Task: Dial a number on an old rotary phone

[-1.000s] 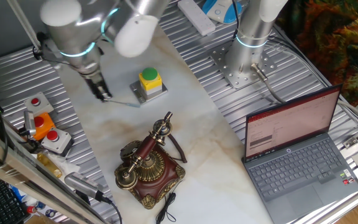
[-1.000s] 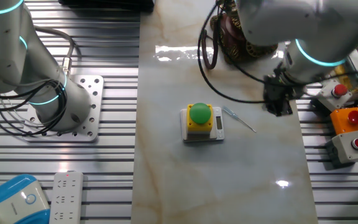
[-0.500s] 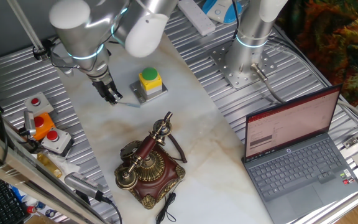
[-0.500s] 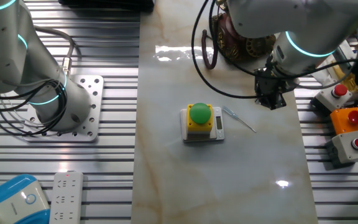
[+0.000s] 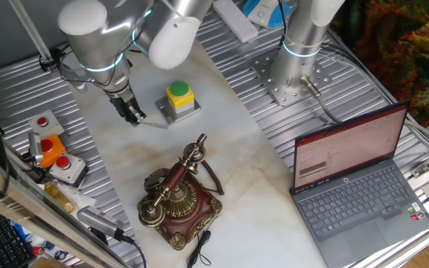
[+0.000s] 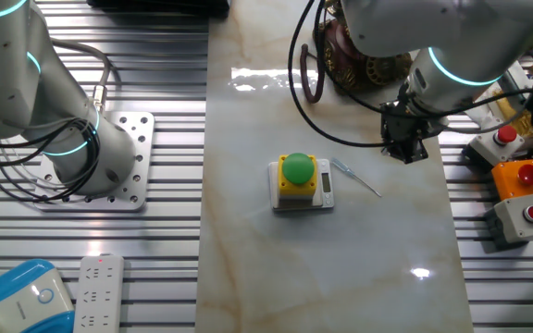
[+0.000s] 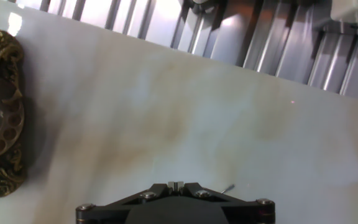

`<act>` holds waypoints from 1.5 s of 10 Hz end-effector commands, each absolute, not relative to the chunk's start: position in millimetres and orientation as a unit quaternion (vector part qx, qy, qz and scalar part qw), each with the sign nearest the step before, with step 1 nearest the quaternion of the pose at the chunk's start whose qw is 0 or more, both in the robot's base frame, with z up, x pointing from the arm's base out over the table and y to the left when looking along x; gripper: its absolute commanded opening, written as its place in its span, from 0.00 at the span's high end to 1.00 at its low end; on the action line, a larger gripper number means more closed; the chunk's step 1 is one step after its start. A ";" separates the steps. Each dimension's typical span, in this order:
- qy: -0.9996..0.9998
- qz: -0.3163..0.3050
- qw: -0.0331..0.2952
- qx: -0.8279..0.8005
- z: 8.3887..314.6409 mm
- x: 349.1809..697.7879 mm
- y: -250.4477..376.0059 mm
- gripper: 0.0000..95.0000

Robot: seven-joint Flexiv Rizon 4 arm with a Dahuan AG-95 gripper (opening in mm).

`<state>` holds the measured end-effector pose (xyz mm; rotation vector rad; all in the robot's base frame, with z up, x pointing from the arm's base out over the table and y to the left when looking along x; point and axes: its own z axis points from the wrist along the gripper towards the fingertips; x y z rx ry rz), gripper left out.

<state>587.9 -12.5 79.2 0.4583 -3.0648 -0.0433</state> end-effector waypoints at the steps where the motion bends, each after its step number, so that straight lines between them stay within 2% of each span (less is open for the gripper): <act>1: -0.988 -0.014 0.022 0.151 79.8 587.4 -12.8 1.00; 6: -0.986 -0.017 0.026 0.162 79.6 587.0 -13.4 1.00; 10: -0.985 -0.011 0.008 0.169 76.1 582.6 -18.2 1.00; 11: -0.980 -0.001 0.009 0.196 71.1 577.4 -23.8 0.60; 12: -0.981 0.015 0.004 0.195 68.2 573.5 -27.7 0.40; 14: -0.986 0.026 0.005 0.166 67.5 572.5 -28.4 0.40; 15: -0.989 0.010 0.002 0.146 66.4 571.5 -29.5 0.60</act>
